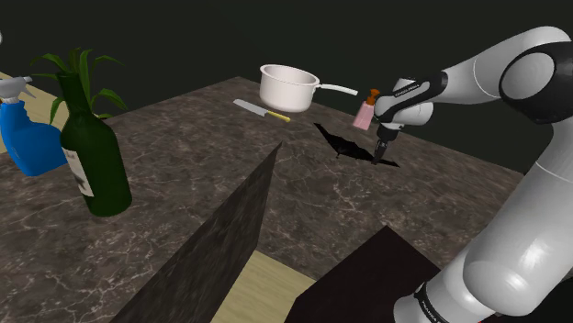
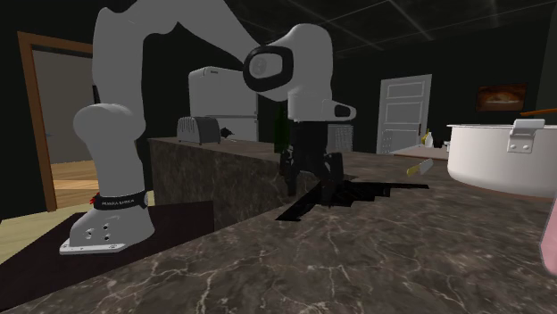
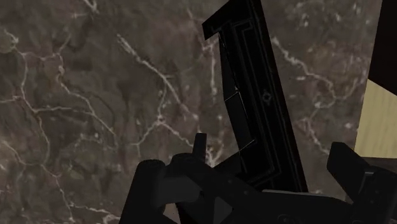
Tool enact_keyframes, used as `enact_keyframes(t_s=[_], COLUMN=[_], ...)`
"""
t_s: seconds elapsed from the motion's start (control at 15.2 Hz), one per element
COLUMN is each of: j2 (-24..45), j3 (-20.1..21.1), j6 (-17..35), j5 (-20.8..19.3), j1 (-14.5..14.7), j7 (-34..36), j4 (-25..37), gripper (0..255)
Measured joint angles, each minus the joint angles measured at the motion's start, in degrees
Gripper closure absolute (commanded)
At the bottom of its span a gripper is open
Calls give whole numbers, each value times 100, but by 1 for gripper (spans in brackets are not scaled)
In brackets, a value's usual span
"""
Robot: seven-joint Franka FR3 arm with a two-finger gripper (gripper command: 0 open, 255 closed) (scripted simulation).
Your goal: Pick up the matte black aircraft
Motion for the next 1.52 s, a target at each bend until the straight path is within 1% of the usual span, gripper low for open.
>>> enact_keyframes(t_s=[0.33, 0.4, 1.06, 1.52], j2=[218, 229, 234, -97], j3=[39, 41, 42, -20], j6=[295, 308, 316, -94], j5=[163, 172, 183, -69], j1=[-42, -46, -51, 11], j7=[-111, -118, -129, 23], j4=[-112, -114, -112, 11], gripper=[0, 255, 255, 255])
